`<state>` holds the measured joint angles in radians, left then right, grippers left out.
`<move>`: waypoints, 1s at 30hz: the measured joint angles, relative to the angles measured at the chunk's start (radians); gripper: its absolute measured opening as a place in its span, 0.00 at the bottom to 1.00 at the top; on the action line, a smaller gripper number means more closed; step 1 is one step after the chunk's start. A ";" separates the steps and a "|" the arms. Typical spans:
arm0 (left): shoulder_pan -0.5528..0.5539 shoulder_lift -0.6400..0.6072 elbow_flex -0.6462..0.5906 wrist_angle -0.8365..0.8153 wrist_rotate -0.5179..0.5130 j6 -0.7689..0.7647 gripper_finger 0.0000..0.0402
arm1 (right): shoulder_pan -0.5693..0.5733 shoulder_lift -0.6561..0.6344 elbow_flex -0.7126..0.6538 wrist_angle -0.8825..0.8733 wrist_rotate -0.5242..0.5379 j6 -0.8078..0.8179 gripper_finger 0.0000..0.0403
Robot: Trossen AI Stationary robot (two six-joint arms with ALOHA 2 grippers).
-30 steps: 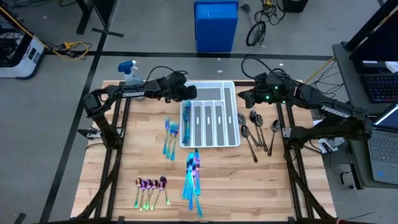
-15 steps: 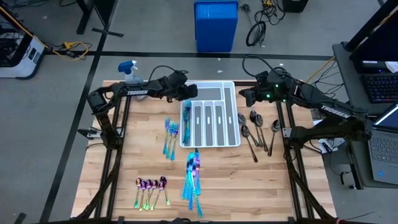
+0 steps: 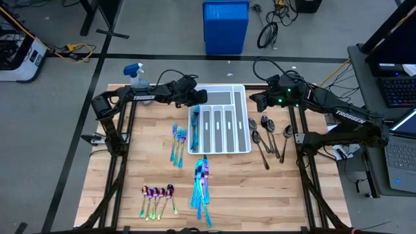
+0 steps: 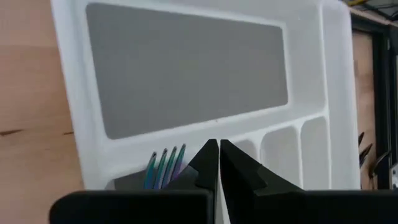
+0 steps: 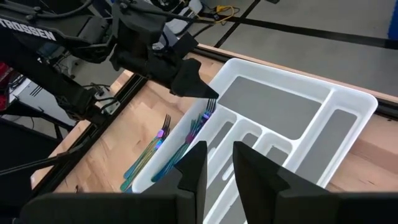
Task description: Sort silverware
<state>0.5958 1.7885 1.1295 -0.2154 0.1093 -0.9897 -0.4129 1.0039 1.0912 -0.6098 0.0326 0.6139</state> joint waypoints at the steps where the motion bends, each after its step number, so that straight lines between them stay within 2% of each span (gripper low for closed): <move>1: 0.005 0.000 0.000 -0.003 -0.004 -0.002 0.00 | 0.000 0.000 0.000 0.000 0.000 0.001 0.15; 6: 0.015 0.021 0.002 -0.014 -0.016 -0.024 0.00 | 0.000 0.000 0.000 0.000 0.000 0.002 0.15; 22: -0.048 0.009 0.001 -0.114 0.052 -0.022 0.00 | 0.000 0.000 0.000 0.000 0.002 -0.005 0.15; 30: -0.047 0.008 0.001 -0.171 0.018 -0.020 0.00 | 0.000 0.000 0.000 0.000 0.001 -0.007 0.15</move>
<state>0.5491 1.7962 1.1305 -0.3868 0.1277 -1.0099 -0.4133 1.0039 1.0912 -0.6102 0.0338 0.6066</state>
